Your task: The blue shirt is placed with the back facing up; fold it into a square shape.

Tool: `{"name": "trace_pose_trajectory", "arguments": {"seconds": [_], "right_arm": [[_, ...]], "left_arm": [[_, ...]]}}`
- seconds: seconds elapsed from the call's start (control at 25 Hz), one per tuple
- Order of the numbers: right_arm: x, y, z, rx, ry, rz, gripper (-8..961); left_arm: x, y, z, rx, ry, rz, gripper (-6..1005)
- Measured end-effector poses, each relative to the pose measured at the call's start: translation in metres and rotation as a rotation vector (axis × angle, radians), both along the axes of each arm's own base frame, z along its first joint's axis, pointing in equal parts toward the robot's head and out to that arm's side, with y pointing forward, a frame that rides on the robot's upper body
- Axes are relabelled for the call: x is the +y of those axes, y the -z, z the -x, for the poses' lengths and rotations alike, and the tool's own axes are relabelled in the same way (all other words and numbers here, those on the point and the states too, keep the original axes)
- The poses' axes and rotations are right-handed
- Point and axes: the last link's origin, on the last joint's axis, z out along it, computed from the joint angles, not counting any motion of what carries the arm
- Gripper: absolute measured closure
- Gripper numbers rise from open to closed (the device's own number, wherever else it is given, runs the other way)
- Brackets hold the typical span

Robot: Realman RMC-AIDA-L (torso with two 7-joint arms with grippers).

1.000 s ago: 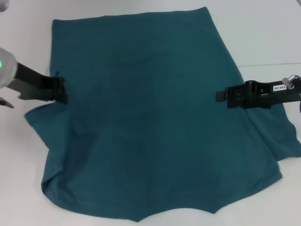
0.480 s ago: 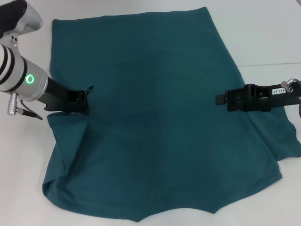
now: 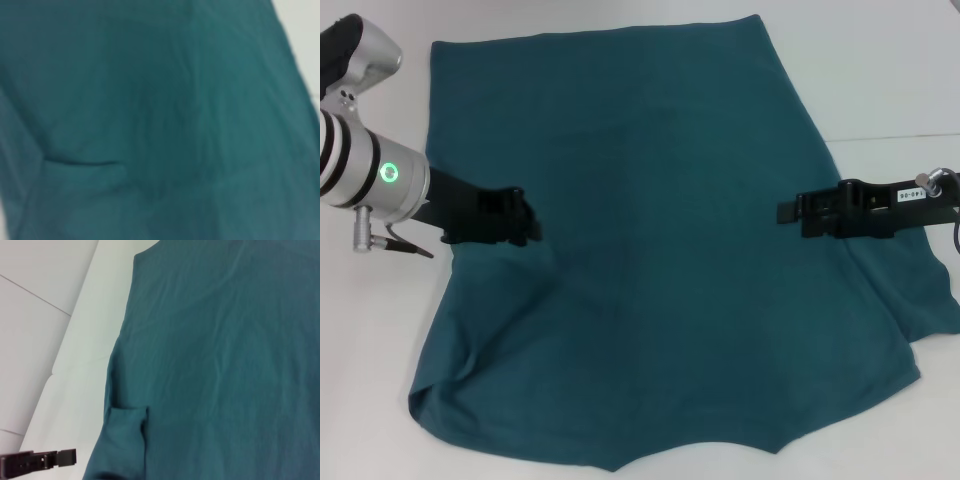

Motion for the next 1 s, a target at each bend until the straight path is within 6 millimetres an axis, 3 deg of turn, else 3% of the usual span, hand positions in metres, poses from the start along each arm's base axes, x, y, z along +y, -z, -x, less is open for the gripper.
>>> {"name": "trace_pose_trajectory", "arguments": {"seconds": [0.08, 0.44, 0.56, 0.72, 0.84, 1.0], "right_arm": [[0.0, 0.0, 0.0, 0.0, 0.0, 0.0, 432], [0.0, 0.0, 0.0, -0.003, -0.003, 0.002, 438], [-0.001, 0.001, 0.0, -0.014, -0.012, 0.01, 440], [-0.002, 0.002, -0.002, -0.033, -0.031, 0.012, 443], [-0.002, 0.002, -0.003, -0.043, -0.056, 0.005, 445], [-0.001, 0.002, -0.004, -0.051, -0.061, -0.007, 448]], "left_arm": [[-0.001, -0.002, 0.0, -0.059, 0.001, -0.002, 943], [-0.009, -0.016, 0.019, -0.167, -0.018, -0.038, 566], [-0.024, -0.025, 0.038, -0.233, 0.01, -0.049, 486], [-0.057, -0.03, 0.052, -0.337, 0.208, 0.006, 421], [-0.087, -0.024, 0.058, -0.394, 0.408, 0.039, 421], [-0.115, -0.007, 0.07, -0.415, 0.52, 0.022, 420]]}}
